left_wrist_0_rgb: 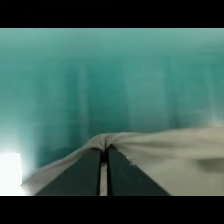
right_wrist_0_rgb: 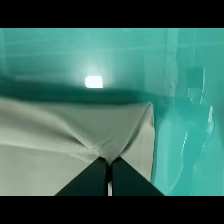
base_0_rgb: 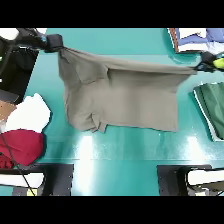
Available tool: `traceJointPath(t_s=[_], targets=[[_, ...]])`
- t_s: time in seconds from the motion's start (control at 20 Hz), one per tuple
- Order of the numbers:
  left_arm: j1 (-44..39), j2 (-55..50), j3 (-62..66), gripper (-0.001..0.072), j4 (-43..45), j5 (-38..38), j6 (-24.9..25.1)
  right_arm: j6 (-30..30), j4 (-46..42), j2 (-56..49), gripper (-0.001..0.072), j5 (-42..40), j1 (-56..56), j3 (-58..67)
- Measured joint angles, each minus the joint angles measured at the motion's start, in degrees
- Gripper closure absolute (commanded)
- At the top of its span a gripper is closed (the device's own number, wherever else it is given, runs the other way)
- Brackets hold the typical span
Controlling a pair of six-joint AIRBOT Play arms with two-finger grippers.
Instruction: Fold the shirts.
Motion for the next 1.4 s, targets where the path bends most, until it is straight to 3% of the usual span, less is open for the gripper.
traceJointPath(t_s=[0.2, 0.35, 0.75, 1.1, 1.15, 1.2, 1.25, 1.3, 1.4], targets=[[1.0, -6.0, -0.2, 0.0682, -5.7, 10.0, 5.9, 0.2, -0.4, -8.8, 0.0699, -8.8, 3.5, 6.9], [2.4, -7.7, -0.3, 0.0682, -6.6, 12.0, 8.0, 0.3, -0.6, -11.6, 0.0699, -13.4, 4.3, 9.7], [6.0, -8.7, -4.4, 0.0682, -6.9, -1.6, 16.7, 0.1, -0.8, -10.2, 0.07, -14.6, 6.4, -1.1], [6.4, -8.7, -11.1, 0.0679, -2.7, -5.0, 18.5, -0.2, 0.5, -8.6, 0.0696, -14.7, 7.8, -10.6], [6.4, -8.7, -11.4, 0.0542, -2.2, -5.5, 18.5, -0.2, 0.9, -8.5, 0.0688, -14.5, 7.9, -11.2], [6.4, -8.7, -11.6, 0.0256, -1.7, -6.1, 18.2, -0.2, 1.2, -8.5, 0.0571, -14.2, 7.9, -11.6], [6.4, -8.7, -11.8, 0.0095, -1.2, -7.0, 17.5, -0.2, 1.2, -8.5, 0.0406, -14.0, 7.9, -11.9], [6.4, -8.7, -12.0, 0.0086, -0.7, -7.7, 16.4, -0.2, 1.4, -8.5, 0.0359, -13.3, 7.9, -12.1], [6.4, -8.6, -12.1, 0.0086, 0.4, -9.7, 14.4, -0.2, 1.6, -8.2, 0.0359, -12.1, 7.9, -12.3]])
